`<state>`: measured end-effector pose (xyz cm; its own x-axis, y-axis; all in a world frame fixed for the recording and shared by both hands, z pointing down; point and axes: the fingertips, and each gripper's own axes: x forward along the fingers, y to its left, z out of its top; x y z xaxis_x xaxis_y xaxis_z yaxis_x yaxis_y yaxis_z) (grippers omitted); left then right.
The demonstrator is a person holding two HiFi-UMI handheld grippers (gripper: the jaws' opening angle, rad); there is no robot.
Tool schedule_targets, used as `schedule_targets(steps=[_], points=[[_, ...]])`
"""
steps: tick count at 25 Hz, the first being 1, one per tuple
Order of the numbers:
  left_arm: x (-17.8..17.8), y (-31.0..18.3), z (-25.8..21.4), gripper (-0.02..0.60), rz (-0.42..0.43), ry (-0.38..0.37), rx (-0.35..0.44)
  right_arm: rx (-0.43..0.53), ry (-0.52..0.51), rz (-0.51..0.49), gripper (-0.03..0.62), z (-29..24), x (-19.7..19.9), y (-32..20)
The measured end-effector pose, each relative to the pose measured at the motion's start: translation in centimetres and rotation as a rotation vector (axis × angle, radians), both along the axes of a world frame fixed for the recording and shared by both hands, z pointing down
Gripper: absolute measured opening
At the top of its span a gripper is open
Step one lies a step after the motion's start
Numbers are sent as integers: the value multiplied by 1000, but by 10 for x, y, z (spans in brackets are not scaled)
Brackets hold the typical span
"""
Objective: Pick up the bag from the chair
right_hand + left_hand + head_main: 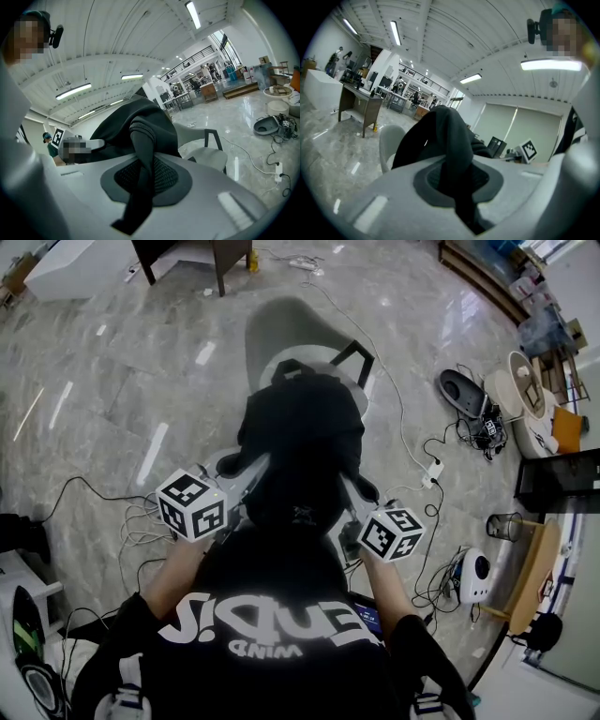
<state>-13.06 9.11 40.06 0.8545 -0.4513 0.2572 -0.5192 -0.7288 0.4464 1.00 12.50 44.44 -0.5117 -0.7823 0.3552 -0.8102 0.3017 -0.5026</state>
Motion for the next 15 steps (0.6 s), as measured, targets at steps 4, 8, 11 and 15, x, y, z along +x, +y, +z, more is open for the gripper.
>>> schedule_targets(steps=[4, 8, 11, 15], points=[[2, 1, -3, 32, -7, 4, -5, -2, 3, -4, 41, -3, 2, 0], [5, -1, -1, 32, -16, 0, -5, 1, 35, 0, 41, -1, 4, -1], [10, -2, 2, 32, -15, -5, -9, -2, 55, 5, 41, 2, 7, -3], [15, -4, 1, 32, -15, -10, -16, -11, 54, 7, 41, 0, 12, -5]])
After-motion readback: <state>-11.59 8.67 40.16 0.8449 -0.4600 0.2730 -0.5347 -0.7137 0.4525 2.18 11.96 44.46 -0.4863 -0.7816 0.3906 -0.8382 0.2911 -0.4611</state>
